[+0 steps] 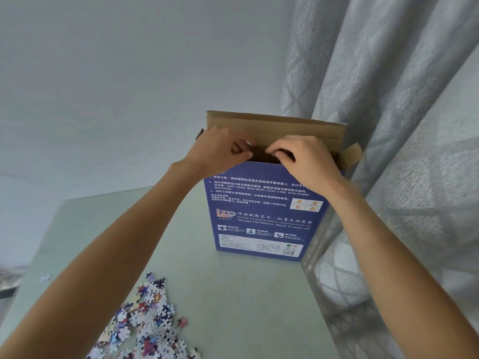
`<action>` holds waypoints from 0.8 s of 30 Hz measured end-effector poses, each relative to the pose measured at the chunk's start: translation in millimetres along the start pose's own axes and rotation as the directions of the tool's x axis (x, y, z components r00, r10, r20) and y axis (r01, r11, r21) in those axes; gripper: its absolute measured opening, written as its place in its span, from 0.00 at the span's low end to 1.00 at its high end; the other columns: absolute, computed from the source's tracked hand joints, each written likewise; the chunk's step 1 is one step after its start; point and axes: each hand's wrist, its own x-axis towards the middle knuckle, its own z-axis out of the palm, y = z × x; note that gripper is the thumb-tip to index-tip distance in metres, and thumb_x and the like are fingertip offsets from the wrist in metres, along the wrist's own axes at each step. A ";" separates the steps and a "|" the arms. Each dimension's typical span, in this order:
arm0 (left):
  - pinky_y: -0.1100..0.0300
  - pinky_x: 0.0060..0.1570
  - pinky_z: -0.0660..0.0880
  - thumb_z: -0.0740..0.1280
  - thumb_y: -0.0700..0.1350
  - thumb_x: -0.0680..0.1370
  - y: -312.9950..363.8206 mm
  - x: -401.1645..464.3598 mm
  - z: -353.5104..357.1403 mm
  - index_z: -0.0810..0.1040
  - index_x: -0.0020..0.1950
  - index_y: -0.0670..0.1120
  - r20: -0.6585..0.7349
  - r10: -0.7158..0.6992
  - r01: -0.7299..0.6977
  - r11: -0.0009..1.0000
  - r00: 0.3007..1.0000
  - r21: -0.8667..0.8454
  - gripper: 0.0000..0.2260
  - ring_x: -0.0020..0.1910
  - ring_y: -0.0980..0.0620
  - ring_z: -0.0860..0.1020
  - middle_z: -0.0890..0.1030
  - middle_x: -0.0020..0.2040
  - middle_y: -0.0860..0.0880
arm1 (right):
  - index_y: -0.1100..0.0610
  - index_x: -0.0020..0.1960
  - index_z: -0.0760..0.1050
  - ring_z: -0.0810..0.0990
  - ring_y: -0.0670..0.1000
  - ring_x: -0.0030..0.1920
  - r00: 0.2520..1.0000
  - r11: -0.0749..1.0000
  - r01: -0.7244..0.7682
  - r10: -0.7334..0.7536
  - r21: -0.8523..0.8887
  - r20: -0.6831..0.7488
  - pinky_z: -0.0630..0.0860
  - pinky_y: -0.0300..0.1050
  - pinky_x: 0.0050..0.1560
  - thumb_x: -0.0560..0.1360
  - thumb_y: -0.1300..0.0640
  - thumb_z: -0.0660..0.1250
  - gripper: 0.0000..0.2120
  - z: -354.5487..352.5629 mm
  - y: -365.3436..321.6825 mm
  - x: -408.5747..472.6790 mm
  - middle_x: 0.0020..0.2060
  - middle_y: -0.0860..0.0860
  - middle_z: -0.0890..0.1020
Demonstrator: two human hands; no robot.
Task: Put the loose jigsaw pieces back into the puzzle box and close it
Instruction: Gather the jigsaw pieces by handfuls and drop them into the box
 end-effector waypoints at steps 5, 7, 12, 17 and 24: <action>0.57 0.45 0.77 0.65 0.42 0.76 -6.8 -4.2 3.0 0.81 0.51 0.49 -0.103 0.110 -0.100 0.990 0.989 0.096 0.07 0.41 0.55 0.80 0.83 0.43 0.52 | 0.52 0.51 0.81 0.80 0.47 0.42 0.999 1.000 0.012 -0.013 -0.028 -0.038 0.79 0.49 0.42 0.77 0.58 0.63 0.08 -1.6 -8.3 -2.6 0.45 0.46 0.83; 0.57 0.41 0.76 0.63 0.45 0.77 -6.2 -13.1 1.9 0.80 0.50 0.49 -0.183 0.204 -0.174 0.970 0.962 0.167 0.07 0.39 0.54 0.80 0.82 0.41 0.53 | 0.53 0.51 0.81 0.80 0.47 0.41 0.996 0.999 0.037 -0.040 -0.034 -0.081 0.79 0.49 0.41 0.77 0.58 0.63 0.08 -2.7 -11.8 -4.1 0.45 0.46 0.83; 0.68 0.36 0.70 0.64 0.45 0.77 -11.7 -74.6 3.2 0.81 0.48 0.45 -0.483 0.428 -0.322 0.901 0.764 0.289 0.08 0.36 0.57 0.78 0.83 0.37 0.52 | 0.58 0.51 0.81 0.81 0.50 0.42 0.890 0.958 0.259 -0.287 -0.126 -0.355 0.77 0.45 0.41 0.77 0.64 0.62 0.10 8.1 -42.5 -30.8 0.43 0.51 0.83; 0.61 0.31 0.75 0.64 0.43 0.75 -34.8 -179.2 34.0 0.82 0.47 0.47 -0.503 0.152 -0.104 0.987 0.851 0.123 0.08 0.34 0.56 0.80 0.82 0.35 0.54 | 0.60 0.52 0.81 0.81 0.53 0.44 0.875 0.916 0.399 -0.396 -0.050 -0.277 0.77 0.46 0.44 0.74 0.67 0.63 0.11 79.1 -86.9 -90.5 0.44 0.52 0.83; 0.57 0.39 0.79 0.65 0.50 0.75 -77.2 -349.7 97.3 0.79 0.55 0.54 -0.157 -0.566 0.571 0.821 0.809 -0.018 0.10 0.41 0.58 0.77 0.82 0.46 0.56 | 0.56 0.50 0.81 0.80 0.51 0.45 0.928 0.940 0.262 -0.307 0.217 0.210 0.77 0.45 0.46 0.71 0.65 0.64 0.12 205.0 -142.3 -186.4 0.45 0.50 0.83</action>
